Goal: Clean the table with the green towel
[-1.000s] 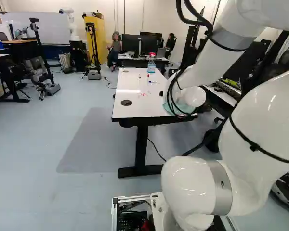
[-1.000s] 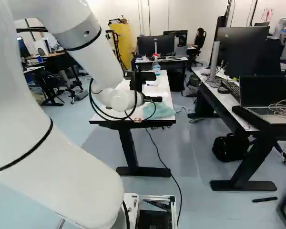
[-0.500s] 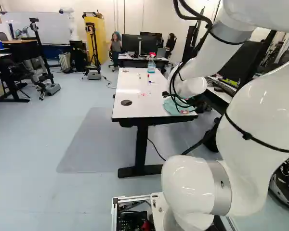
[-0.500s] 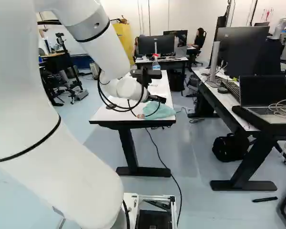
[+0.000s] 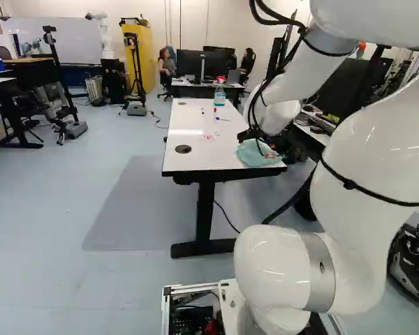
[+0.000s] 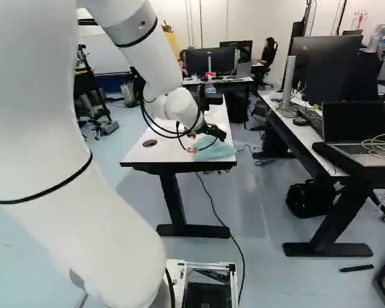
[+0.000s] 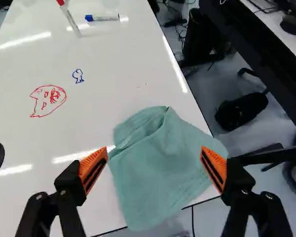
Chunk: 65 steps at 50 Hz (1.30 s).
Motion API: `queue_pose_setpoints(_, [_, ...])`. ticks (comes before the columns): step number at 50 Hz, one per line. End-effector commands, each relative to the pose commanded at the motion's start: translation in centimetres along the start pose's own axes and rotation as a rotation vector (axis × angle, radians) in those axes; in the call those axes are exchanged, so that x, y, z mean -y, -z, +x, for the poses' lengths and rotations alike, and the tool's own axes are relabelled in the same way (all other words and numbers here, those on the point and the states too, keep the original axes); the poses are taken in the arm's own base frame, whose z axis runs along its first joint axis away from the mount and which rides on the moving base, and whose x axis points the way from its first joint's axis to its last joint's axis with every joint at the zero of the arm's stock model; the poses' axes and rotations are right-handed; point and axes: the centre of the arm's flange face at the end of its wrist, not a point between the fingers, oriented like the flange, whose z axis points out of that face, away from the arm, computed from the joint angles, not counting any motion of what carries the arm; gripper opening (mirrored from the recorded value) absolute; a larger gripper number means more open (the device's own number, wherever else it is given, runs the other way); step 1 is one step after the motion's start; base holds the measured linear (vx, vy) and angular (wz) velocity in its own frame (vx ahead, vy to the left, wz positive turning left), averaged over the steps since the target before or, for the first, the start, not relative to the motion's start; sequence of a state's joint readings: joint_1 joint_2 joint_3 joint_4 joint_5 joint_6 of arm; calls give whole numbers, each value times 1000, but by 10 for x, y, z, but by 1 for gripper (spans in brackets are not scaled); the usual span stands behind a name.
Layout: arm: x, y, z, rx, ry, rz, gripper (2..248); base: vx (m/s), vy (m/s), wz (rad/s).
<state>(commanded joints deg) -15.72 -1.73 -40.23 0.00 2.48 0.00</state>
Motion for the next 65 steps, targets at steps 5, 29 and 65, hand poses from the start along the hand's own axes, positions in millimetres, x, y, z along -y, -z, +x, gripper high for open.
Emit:
queue_pose_setpoints(5, [-2,-1,6,37,-3,-2,247,0,0,0])
queue_pose_setpoints(29, [-9,-27,42,76,-14,-12,247,0,0,0])
queue_pose_setpoints(65, [-10,-40,39,97,-15,-12,247,0,0,0])
